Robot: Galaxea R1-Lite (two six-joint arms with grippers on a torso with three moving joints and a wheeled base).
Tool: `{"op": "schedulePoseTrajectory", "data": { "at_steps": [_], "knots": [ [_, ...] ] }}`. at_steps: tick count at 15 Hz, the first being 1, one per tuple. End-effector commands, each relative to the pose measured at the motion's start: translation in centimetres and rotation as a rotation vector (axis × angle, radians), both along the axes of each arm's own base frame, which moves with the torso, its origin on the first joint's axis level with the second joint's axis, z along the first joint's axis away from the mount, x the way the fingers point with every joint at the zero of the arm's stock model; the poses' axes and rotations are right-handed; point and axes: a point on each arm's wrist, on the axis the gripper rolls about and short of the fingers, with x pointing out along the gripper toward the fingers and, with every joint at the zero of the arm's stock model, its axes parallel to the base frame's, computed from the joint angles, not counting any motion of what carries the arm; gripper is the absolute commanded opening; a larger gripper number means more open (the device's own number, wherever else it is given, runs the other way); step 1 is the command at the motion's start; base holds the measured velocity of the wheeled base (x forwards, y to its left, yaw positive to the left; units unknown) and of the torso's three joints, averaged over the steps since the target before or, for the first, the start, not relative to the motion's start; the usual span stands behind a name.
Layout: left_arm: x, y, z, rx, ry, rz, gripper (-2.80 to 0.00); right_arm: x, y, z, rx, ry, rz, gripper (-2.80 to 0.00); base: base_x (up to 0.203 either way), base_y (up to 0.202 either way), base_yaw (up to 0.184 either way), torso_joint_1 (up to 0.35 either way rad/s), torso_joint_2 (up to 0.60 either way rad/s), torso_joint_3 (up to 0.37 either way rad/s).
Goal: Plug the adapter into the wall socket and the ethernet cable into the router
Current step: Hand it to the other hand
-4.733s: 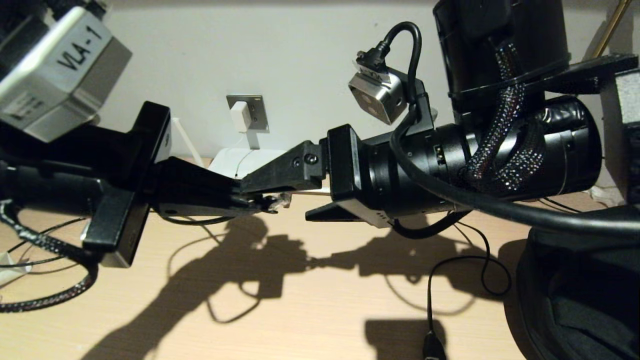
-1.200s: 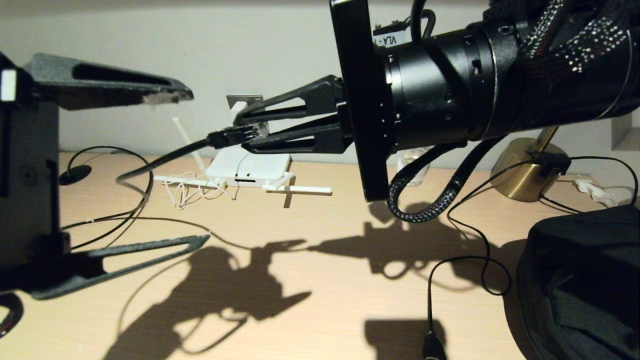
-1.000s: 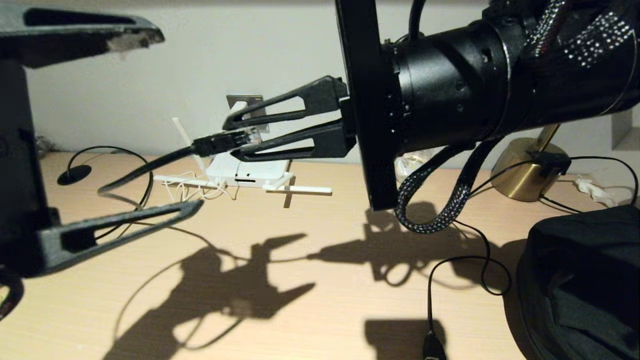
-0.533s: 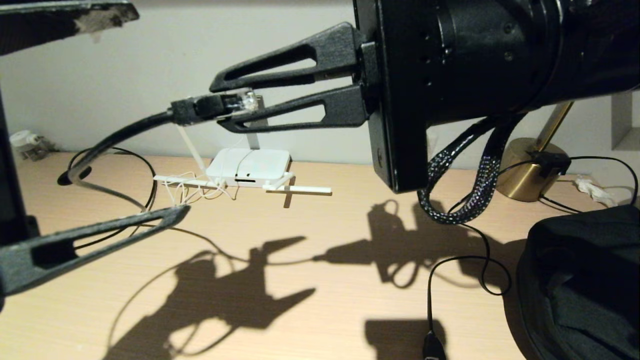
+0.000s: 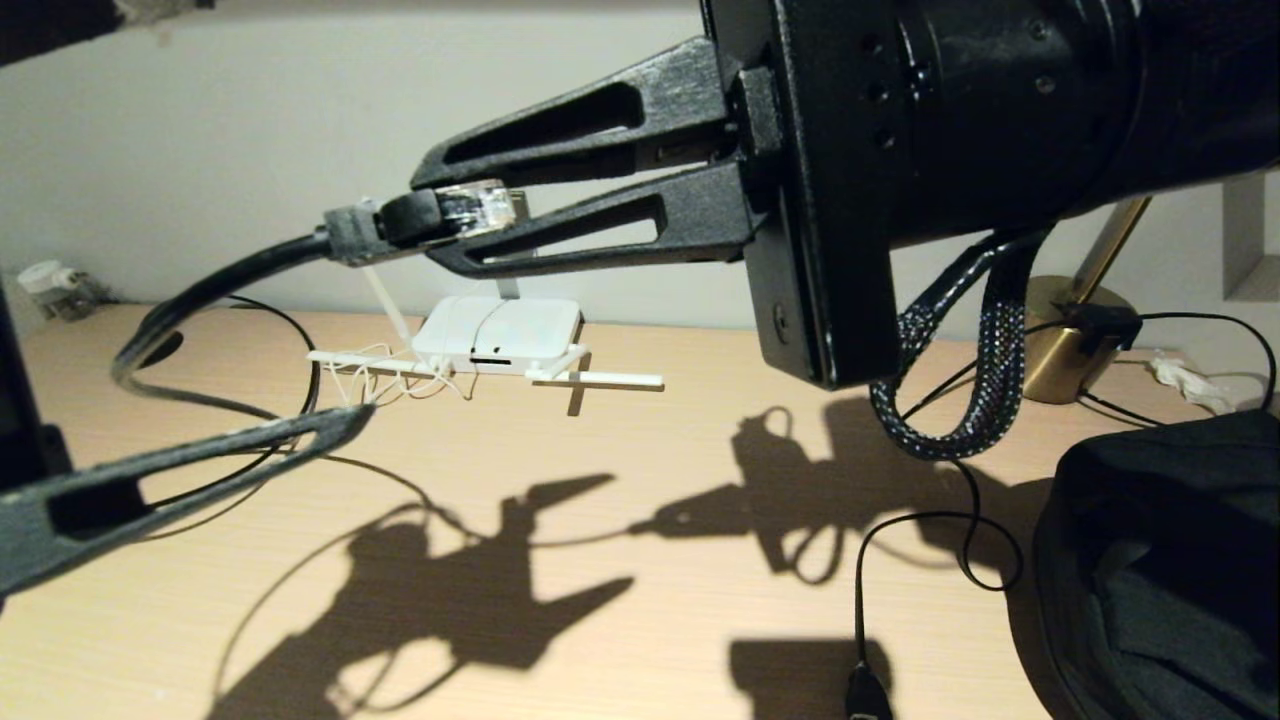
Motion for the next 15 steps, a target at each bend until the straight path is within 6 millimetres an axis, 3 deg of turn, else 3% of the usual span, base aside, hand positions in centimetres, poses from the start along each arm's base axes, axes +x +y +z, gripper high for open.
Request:
{"op": "schedulePoseTrajectory", "data": {
  "at_steps": [1,15],
  "knots": [
    [0.27,-0.26,-0.12,0.005,0.002,-0.009,0.0,0.25,-0.02,-0.14,-0.007,0.033,0.0,-2.8,0.0,0.0,0.0,0.0,0.0,0.0],
    [0.27,-0.25,-0.01,-0.005,-0.012,-0.008,0.0,0.69,0.64,-0.89,-0.028,0.082,0.022,-2.8,0.0,0.0,0.0,0.0,0.0,0.0]
  ]
}}
